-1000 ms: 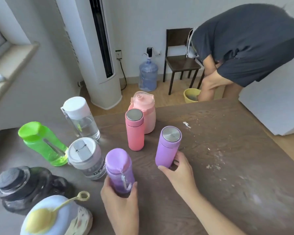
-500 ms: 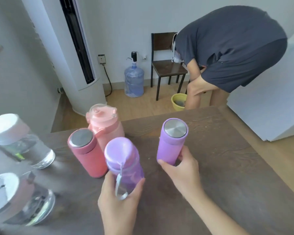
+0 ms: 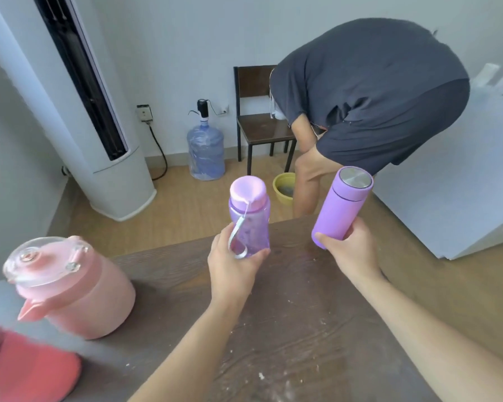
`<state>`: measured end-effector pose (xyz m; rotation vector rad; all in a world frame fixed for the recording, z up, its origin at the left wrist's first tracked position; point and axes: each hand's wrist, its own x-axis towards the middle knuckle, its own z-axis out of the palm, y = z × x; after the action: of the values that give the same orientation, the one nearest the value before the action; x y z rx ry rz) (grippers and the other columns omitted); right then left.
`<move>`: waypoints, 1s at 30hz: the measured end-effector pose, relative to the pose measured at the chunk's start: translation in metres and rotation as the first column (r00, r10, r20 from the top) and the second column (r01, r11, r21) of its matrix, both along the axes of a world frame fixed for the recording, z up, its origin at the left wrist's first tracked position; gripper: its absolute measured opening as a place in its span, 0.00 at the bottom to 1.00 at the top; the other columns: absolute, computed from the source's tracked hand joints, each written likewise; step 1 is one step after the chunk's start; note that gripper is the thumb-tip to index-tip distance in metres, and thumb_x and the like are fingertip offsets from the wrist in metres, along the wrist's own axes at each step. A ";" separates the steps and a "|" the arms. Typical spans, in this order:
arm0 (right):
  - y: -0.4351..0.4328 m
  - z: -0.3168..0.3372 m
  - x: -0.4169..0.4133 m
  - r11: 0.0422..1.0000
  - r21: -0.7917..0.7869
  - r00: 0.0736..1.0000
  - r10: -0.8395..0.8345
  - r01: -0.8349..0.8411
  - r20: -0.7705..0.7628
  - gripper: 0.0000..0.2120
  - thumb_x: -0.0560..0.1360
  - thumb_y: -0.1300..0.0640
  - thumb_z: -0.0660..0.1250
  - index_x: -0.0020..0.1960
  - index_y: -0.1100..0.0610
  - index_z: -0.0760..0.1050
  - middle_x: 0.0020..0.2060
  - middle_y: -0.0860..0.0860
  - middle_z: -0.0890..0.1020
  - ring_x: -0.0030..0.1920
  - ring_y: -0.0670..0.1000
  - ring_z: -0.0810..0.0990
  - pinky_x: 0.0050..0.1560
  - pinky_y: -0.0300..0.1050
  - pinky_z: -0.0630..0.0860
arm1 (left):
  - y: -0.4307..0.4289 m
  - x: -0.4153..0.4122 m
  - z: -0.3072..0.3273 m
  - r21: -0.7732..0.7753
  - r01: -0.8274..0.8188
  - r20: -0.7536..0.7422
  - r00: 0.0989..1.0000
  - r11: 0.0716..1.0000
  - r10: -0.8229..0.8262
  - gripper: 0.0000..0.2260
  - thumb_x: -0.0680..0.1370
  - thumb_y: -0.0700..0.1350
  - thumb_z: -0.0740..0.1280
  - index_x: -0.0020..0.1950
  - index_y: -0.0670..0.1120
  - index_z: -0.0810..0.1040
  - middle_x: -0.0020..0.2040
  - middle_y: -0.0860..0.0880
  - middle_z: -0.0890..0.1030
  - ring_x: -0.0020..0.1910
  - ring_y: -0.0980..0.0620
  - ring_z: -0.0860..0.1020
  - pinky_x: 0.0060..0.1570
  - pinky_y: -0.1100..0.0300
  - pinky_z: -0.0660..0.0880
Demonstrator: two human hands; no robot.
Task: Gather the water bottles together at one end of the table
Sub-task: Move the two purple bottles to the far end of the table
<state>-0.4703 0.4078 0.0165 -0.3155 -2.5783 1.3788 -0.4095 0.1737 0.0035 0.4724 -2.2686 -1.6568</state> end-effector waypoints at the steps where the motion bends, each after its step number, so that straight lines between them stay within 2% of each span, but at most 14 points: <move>1: 0.003 -0.004 -0.005 1.000 0.001 1.000 0.002 -0.002 0.000 0.23 0.65 0.54 0.80 0.57 0.54 0.77 0.50 0.55 0.84 0.48 0.55 0.85 0.44 0.52 0.82 | 0.004 -0.008 -0.002 0.007 0.006 0.011 1.000 1.000 -0.006 0.26 0.66 0.48 0.85 0.61 0.53 0.81 0.48 0.57 0.77 0.46 0.58 0.76 0.49 0.62 0.72; 4: 0.005 -0.016 -0.014 1.000 0.006 1.000 0.007 -0.007 0.004 0.23 0.65 0.54 0.81 0.57 0.55 0.77 0.49 0.53 0.85 0.48 0.55 0.85 0.46 0.55 0.83 | 0.017 -0.024 -0.009 -0.053 0.052 0.010 0.999 0.997 -0.051 0.31 0.65 0.49 0.86 0.66 0.51 0.81 0.55 0.56 0.81 0.54 0.54 0.80 0.56 0.57 0.77; 7: 0.003 -0.023 -0.018 0.999 0.010 0.999 0.035 -0.035 -0.016 0.24 0.63 0.54 0.81 0.56 0.53 0.77 0.48 0.50 0.86 0.48 0.53 0.85 0.44 0.51 0.82 | 0.030 -0.031 -0.013 -0.104 0.085 0.021 0.996 0.991 -0.084 0.33 0.66 0.48 0.85 0.70 0.49 0.80 0.61 0.52 0.82 0.60 0.51 0.80 0.63 0.51 0.78; 9: 0.002 -0.025 -0.020 0.999 0.016 0.998 0.046 -0.046 -0.031 0.24 0.62 0.51 0.80 0.55 0.51 0.77 0.47 0.49 0.85 0.47 0.52 0.85 0.40 0.48 0.80 | 0.034 -0.033 -0.014 -0.129 0.094 0.030 0.995 0.987 -0.090 0.33 0.66 0.49 0.85 0.69 0.49 0.79 0.60 0.52 0.81 0.60 0.51 0.80 0.63 0.50 0.78; 15: 0.003 -0.030 -0.022 0.999 -0.014 0.999 0.029 -0.029 -0.041 0.26 0.63 0.50 0.81 0.57 0.49 0.76 0.50 0.49 0.85 0.49 0.51 0.85 0.40 0.40 0.77 | 0.033 -0.034 -0.018 -0.163 0.150 0.062 0.988 0.975 -0.142 0.32 0.69 0.49 0.83 0.72 0.51 0.78 0.60 0.51 0.80 0.61 0.49 0.78 0.63 0.51 0.76; 17: 0.003 -0.033 -0.021 1.000 -0.014 0.999 0.022 -0.023 -0.032 0.27 0.64 0.52 0.83 0.59 0.51 0.76 0.52 0.51 0.85 0.51 0.53 0.85 0.44 0.47 0.81 | 0.035 -0.037 -0.017 -0.145 0.149 0.074 0.987 0.978 -0.139 0.34 0.70 0.47 0.83 0.74 0.51 0.77 0.62 0.51 0.80 0.63 0.49 0.78 0.64 0.53 0.76; 19: 0.001 -0.038 -0.017 0.998 -0.064 1.000 0.002 -0.003 -0.022 0.28 0.66 0.57 0.83 0.62 0.53 0.76 0.55 0.54 0.85 0.53 0.53 0.86 0.52 0.51 0.83 | 0.036 -0.037 -0.015 -0.066 0.159 0.093 0.984 0.985 -0.153 0.39 0.70 0.45 0.83 0.79 0.50 0.72 0.68 0.51 0.80 0.69 0.49 0.78 0.69 0.51 0.75; 21: -0.003 -0.042 -0.004 0.988 -0.146 0.999 -0.050 0.047 -0.019 0.28 0.67 0.63 0.83 0.63 0.55 0.76 0.59 0.57 0.85 0.55 0.52 0.86 0.58 0.48 0.81 | 0.035 -0.031 -0.014 0.010 0.164 0.120 0.979 0.986 -0.164 0.47 0.70 0.45 0.84 0.85 0.49 0.64 0.75 0.51 0.78 0.74 0.50 0.76 0.74 0.50 0.72; 23: -0.010 -0.042 0.017 0.983 -0.138 0.992 -0.125 0.122 -0.012 0.30 0.69 0.63 0.82 0.68 0.61 0.75 0.63 0.60 0.81 0.58 0.54 0.84 0.62 0.44 0.77 | 0.030 -0.017 -0.012 0.043 0.124 0.124 0.984 0.991 -0.129 0.49 0.70 0.45 0.84 0.86 0.49 0.62 0.78 0.51 0.75 0.76 0.52 0.74 0.76 0.53 0.69; 26: -0.025 -0.036 0.055 0.983 -0.057 0.979 -0.179 0.175 -0.092 0.26 0.71 0.64 0.81 0.66 0.62 0.77 0.59 0.59 0.81 0.54 0.52 0.83 0.61 0.47 0.79 | 0.010 0.023 -0.008 0.121 0.039 0.099 0.994 0.992 -0.051 0.41 0.72 0.45 0.83 0.82 0.52 0.70 0.77 0.55 0.76 0.72 0.58 0.76 0.71 0.61 0.71; 28: -0.042 -0.028 0.080 0.988 -0.045 0.978 -0.151 0.146 -0.142 0.20 0.72 0.65 0.80 0.62 0.60 0.78 0.54 0.57 0.81 0.49 0.52 0.84 0.56 0.48 0.81 | -0.010 0.058 -0.006 0.141 -0.039 0.081 0.996 0.989 0.028 0.31 0.73 0.45 0.83 0.74 0.54 0.77 0.68 0.57 0.82 0.63 0.60 0.82 0.63 0.65 0.75; 30: -0.065 -0.022 0.104 0.996 -0.048 0.985 -0.080 0.073 -0.155 0.17 0.72 0.67 0.79 0.58 0.59 0.79 0.50 0.56 0.82 0.44 0.48 0.84 0.51 0.41 0.80 | -0.033 0.099 -0.006 0.137 -0.116 0.082 0.991 0.984 0.105 0.21 0.73 0.45 0.82 0.63 0.57 0.82 0.57 0.57 0.86 0.50 0.62 0.85 0.51 0.72 0.76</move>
<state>-0.3663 0.3427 -0.0051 -0.2968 -2.3877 1.3748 -0.3107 0.1403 -0.0021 0.6911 -2.1416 -1.7783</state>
